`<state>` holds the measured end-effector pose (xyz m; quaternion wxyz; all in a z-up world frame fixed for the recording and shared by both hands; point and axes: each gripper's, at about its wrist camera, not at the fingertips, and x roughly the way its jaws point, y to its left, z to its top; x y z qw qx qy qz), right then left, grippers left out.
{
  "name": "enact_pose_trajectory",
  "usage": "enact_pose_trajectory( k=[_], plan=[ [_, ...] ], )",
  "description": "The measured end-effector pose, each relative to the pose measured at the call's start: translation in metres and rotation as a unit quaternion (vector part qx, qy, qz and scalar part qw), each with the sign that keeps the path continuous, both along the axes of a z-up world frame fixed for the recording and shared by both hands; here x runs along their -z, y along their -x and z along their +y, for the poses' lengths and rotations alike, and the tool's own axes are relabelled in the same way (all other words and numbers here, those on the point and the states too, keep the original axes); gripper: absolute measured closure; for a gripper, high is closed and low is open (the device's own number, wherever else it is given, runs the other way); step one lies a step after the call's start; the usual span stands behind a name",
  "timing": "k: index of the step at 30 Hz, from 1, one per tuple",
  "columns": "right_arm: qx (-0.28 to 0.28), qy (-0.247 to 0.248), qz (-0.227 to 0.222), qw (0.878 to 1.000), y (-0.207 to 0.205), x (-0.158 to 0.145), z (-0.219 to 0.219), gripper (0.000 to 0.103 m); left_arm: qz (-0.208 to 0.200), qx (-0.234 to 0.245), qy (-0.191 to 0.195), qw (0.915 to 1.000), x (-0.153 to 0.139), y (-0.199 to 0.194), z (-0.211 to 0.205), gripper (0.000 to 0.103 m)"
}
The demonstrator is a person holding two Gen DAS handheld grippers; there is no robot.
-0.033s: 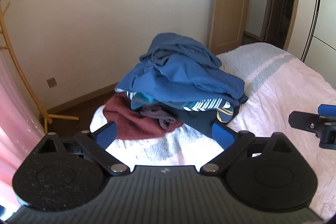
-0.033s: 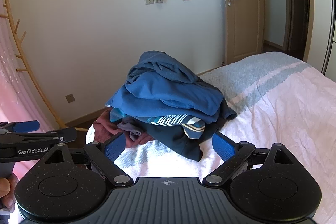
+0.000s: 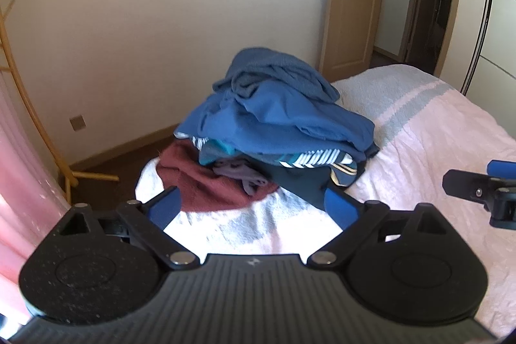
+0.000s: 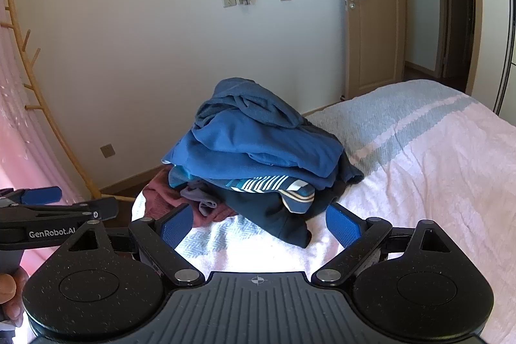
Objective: Fold clothes
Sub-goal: 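Move both grippers toward the clothes pile on the bed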
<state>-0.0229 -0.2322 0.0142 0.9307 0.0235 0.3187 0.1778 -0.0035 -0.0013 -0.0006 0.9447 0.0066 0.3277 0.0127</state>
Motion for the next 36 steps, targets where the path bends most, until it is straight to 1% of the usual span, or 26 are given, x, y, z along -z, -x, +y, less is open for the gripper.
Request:
enact_pose_trajectory(
  k=[5,9,13,19,36],
  plan=[
    [-0.002,0.003,0.0,1.0,0.001,0.001,0.001,0.011,-0.016,-0.008,-0.011,0.9998,0.003,0.015,-0.006,0.01],
    [-0.005,0.003,0.001,1.0,0.0,0.003,0.009,0.011,-0.027,-0.014,-0.019,0.9994,0.005,0.026,-0.009,0.01],
    [-0.01,0.003,0.001,1.0,0.003,0.004,0.014,0.011,0.016,-0.007,0.031,0.9994,0.004,-0.003,0.025,0.01],
    [-0.019,0.009,0.003,1.0,0.002,0.004,0.02,0.011,0.017,-0.011,0.029,0.9994,0.002,0.007,0.023,0.01],
    [-0.032,0.011,0.001,0.999,0.007,0.002,0.01,0.011,0.013,-0.019,0.029,0.9993,-0.001,0.031,0.006,0.01]
  ],
)
